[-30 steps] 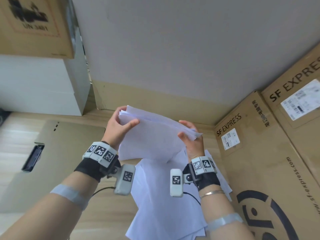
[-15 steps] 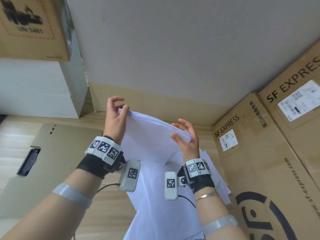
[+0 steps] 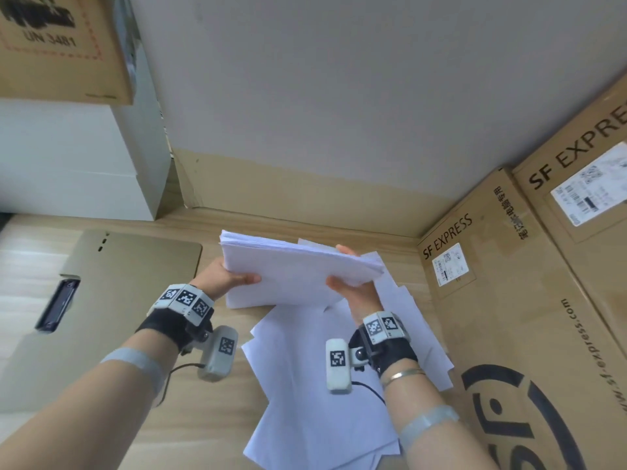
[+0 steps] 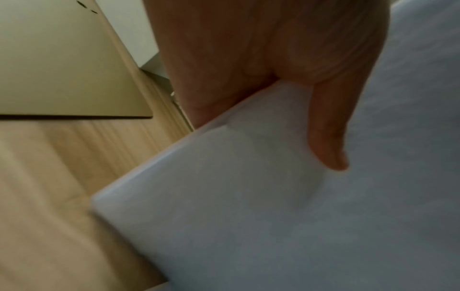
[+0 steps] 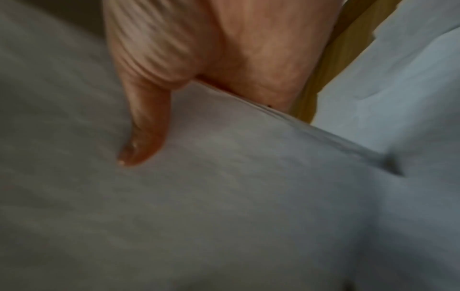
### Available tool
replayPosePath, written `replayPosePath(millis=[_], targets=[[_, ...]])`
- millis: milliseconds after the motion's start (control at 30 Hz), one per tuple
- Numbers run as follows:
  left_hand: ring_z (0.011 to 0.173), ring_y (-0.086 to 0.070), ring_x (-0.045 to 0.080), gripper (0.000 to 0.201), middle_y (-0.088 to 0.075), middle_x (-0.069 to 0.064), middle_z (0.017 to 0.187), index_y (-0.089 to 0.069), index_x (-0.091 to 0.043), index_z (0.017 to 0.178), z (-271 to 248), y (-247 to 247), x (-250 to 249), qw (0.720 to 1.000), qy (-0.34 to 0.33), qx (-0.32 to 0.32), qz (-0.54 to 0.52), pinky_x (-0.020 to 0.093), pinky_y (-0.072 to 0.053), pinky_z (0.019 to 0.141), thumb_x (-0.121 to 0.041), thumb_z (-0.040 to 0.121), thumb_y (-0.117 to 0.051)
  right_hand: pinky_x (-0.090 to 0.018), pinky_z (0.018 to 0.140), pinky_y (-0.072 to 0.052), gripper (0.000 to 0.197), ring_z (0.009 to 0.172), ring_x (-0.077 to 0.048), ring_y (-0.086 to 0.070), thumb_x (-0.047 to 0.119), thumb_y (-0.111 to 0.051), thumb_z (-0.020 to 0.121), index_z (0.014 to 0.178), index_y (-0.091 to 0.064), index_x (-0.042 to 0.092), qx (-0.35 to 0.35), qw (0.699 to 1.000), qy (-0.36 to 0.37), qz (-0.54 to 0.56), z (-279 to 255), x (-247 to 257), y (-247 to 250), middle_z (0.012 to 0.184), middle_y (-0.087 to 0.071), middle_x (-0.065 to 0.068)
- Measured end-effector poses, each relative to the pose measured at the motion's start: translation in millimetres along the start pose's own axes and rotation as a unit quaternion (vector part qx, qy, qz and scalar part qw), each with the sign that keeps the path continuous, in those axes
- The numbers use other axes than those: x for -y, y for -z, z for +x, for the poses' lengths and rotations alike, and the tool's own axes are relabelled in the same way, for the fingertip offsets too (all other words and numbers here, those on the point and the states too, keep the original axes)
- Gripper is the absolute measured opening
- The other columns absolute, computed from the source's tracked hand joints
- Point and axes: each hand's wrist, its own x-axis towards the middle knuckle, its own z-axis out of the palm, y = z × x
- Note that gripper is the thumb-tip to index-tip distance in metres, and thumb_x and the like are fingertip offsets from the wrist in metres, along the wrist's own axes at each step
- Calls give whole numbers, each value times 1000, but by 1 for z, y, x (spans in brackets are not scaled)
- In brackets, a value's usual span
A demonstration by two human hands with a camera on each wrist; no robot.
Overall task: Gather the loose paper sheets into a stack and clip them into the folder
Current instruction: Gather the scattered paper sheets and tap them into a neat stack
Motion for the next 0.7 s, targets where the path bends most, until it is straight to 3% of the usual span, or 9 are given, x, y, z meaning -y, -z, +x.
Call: replayPosePath(millis=[67,100,167,233,267,333,433,567,700], targets=[[114,-59,33,60,-65,18,116,-61,-31,92,3,-1,9,999,-4,-18,29,53,-43,103,-41,35,-81,-27,77,-56,30,102,-15,-65,26,-82,67,93,-65,26,-40,990,-75,-109,3,-10,-5,106,-68,-2],[114,-59,34,55,-64,19,117,-60,-31,90,4,-1,10,999,-7,-35,34,54,-43,101,-42,39,-77,-29,71,-57,37,105,-21,-64,30,-83,64,95,-66,20,-65,987,-98,-113,3,-11,-7,107,-68,-7],[107,-60,33,49,-66,17,105,-61,-28,86,1,-1,8,998,-12,-57,22,54,-46,98,-42,41,-74,-18,49,-52,80,113,-24,-59,33,-87,54,122,-54,5,-87,990,-100,-47,5,-18,-10,120,-61,-9],[105,-60,32,49,-66,11,97,-61,-25,85,-2,-2,12,998,-1,-62,11,51,-47,97,-38,40,-76,-24,48,-55,106,118,-27,-55,37,-89,45,133,-41,2,-97,987,-129,-11,4,-26,-13,129,-54,-9],[107,-60,32,50,-65,11,98,-61,-24,87,-3,-3,18,998,12,-62,10,50,-47,97,-35,41,-79,-33,57,-59,97,117,-27,-56,34,-89,49,130,-44,3,-89,985,-146,-18,2,-31,-16,125,-56,-8],[113,-58,32,48,-63,14,108,-58,-19,96,-4,-4,29,996,42,-67,29,45,-47,98,-24,55,-81,-33,72,-57,61,105,-21,-63,18,-83,66,119,-53,8,-75,983,-158,-51,-3,-40,-23,108,-61,-3],[108,-58,29,44,-61,13,112,-56,-13,110,1,-7,32,994,51,-82,54,42,-47,95,-18,71,-75,-40,88,-53,47,95,-21,-62,18,-79,72,112,-56,7,-106,980,-159,-56,1,-42,-26,100,-61,-2],[96,-61,27,33,-64,14,103,-63,-2,112,12,-11,22,989,63,-80,110,42,-48,93,-14,81,-69,-25,79,-43,17,84,-19,-60,16,-75,77,85,-64,6,-110,987,-108,-53,7,-38,-19,85,-65,-6],[88,-62,29,34,-65,18,96,-66,10,107,14,-18,38,976,146,-71,147,40,-49,89,-14,83,-67,-25,80,-42,22,85,-16,-57,21,-69,83,98,-65,6,-76,981,-121,-133,3,-62,-9,92,-63,-5]])
